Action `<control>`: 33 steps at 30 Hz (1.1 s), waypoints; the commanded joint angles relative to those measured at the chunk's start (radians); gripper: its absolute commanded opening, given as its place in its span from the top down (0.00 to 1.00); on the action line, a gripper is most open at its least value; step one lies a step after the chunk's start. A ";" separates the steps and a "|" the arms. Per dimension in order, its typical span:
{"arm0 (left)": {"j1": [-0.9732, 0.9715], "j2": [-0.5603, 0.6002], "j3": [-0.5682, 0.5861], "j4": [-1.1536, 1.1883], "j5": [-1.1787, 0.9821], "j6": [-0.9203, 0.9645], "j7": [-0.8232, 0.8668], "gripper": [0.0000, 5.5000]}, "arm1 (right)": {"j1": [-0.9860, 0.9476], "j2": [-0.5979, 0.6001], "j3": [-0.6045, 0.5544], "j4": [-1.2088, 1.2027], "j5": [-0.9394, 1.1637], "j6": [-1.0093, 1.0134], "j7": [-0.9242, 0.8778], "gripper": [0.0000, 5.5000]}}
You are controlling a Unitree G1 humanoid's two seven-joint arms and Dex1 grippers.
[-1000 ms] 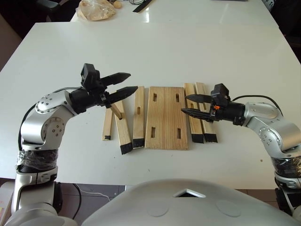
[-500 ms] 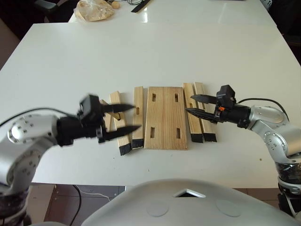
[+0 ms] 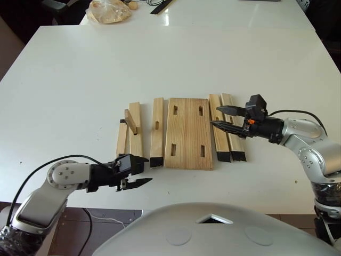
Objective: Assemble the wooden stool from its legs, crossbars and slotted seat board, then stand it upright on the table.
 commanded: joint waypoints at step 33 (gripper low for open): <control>-0.118 -0.146 0.098 0.036 0.018 0.375 0.394 0.29 | 0.076 0.002 0.013 -0.029 -0.051 -0.047 -0.038 0.50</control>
